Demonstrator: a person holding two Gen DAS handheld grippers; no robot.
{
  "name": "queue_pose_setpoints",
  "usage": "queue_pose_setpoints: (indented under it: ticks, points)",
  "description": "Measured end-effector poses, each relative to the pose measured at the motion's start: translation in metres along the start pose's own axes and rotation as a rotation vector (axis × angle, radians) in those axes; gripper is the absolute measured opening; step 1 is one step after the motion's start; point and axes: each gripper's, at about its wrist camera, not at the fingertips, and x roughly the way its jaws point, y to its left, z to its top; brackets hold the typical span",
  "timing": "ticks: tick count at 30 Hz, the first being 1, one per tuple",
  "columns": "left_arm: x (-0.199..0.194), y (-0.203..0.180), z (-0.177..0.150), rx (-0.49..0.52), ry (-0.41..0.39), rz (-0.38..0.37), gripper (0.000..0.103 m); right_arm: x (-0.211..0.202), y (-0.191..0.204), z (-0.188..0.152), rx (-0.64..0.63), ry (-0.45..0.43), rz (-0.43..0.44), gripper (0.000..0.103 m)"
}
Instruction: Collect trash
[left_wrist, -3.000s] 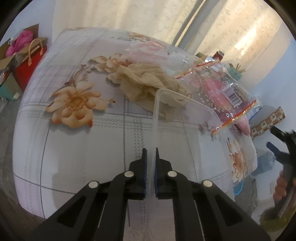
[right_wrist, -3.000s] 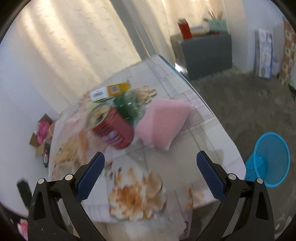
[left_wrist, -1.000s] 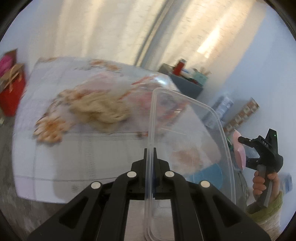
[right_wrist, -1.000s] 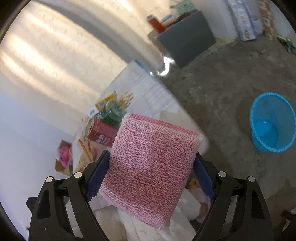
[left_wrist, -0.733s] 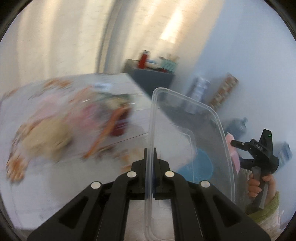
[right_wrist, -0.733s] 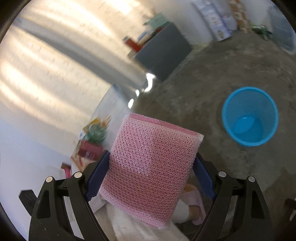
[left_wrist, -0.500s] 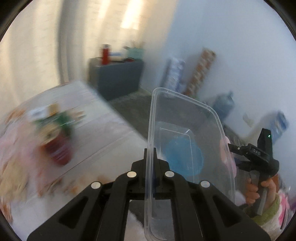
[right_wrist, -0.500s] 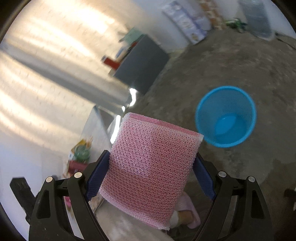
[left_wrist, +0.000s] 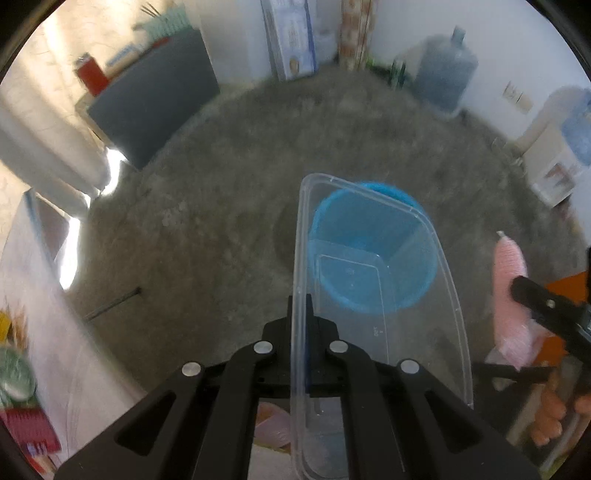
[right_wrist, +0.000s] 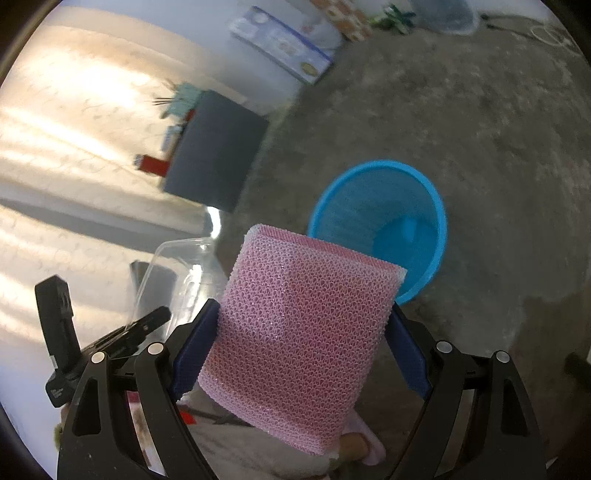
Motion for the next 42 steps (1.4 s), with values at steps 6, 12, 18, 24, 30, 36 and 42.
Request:
queue_pose_setpoints:
  ticks: [6, 12, 18, 24, 30, 36, 42]
  points:
    - [0.082, -0.028, 0.030, -0.013, 0.126, 0.028, 0.002, 0.038, -0.023, 0.026, 0.037, 0.048, -0.065, 0.081]
    - [0.133, -0.040, 0.050, -0.044, 0.196, 0.050, 0.007, 0.078, -0.030, 0.048, 0.024, 0.087, -0.131, 0.083]
    - [0.124, -0.032, 0.055, -0.102, 0.123, 0.058, 0.060, 0.102, -0.036, 0.056, -0.020, 0.118, -0.220, 0.085]
    - [0.103, -0.023, 0.055, -0.128, 0.083, 0.047, 0.064, 0.096, -0.033, 0.053, -0.059, 0.097, -0.287, 0.086]
    - [0.066, -0.020, 0.049, -0.140, 0.055, 0.001, 0.064, 0.091, -0.030, 0.055, -0.088, 0.076, -0.327, 0.087]
    - [0.000, -0.008, 0.033, -0.142, -0.009, -0.078, 0.069, 0.090, -0.027, 0.059, -0.109, 0.050, -0.371, 0.088]
    - [-0.080, 0.028, -0.009, -0.150, -0.132, -0.137, 0.075, 0.067, -0.020, 0.054, -0.119, 0.004, -0.361, 0.088]
